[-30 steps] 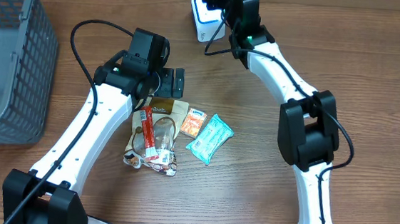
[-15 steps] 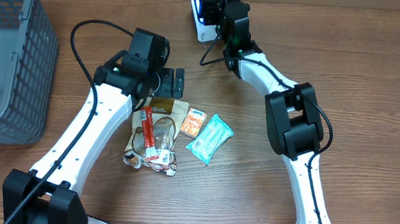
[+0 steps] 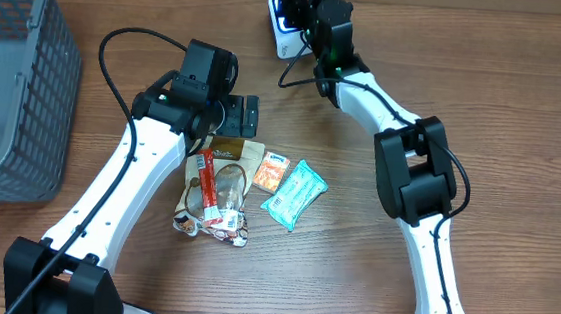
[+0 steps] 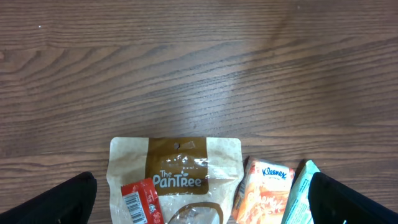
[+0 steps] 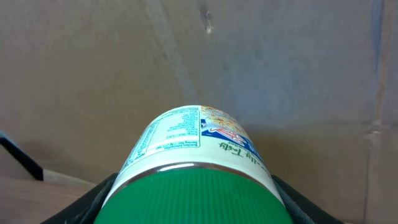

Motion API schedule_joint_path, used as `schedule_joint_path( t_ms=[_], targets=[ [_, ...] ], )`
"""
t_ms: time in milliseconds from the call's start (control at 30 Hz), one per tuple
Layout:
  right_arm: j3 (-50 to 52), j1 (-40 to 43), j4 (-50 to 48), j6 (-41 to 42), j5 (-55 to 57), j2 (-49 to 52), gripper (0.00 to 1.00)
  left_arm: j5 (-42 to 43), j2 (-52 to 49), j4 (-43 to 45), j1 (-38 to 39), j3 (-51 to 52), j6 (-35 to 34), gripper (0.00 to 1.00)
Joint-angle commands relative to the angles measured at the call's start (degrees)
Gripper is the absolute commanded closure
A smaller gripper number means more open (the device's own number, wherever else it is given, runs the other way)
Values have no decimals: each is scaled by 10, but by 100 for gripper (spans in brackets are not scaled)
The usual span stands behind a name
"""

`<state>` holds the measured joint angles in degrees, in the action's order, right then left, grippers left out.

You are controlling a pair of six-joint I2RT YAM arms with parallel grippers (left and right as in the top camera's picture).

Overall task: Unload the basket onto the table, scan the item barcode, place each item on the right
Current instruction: 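Hold the green-lidded jar label against the scanner window, then move the jar right and set it upright on the table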

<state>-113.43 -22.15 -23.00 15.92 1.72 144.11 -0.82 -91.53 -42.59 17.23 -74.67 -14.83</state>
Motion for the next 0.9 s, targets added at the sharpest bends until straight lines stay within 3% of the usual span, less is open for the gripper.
schedule_joint_path(
  t_ms=[0, 367, 633, 733, 867],
  targets=[
    [-10, 4, 24, 8, -3, -121, 96, 4, 5, 0, 0, -7, -6, 0],
    [-10, 44, 485, 4, -3, -319, 96, 4, 5, 0, 0, -7, -6, 0],
    [-8, 136, 852, 4, -3, -327, 96, 4, 5, 0, 0, -7, -6, 0],
    [16, 171, 926, 4, -3, -325, 96, 4, 5, 0, 0, -7, -6, 0],
    [73, 216, 940, 4, -3, -325, 96, 4, 5, 0, 0, -7, -6, 1]
  ],
)
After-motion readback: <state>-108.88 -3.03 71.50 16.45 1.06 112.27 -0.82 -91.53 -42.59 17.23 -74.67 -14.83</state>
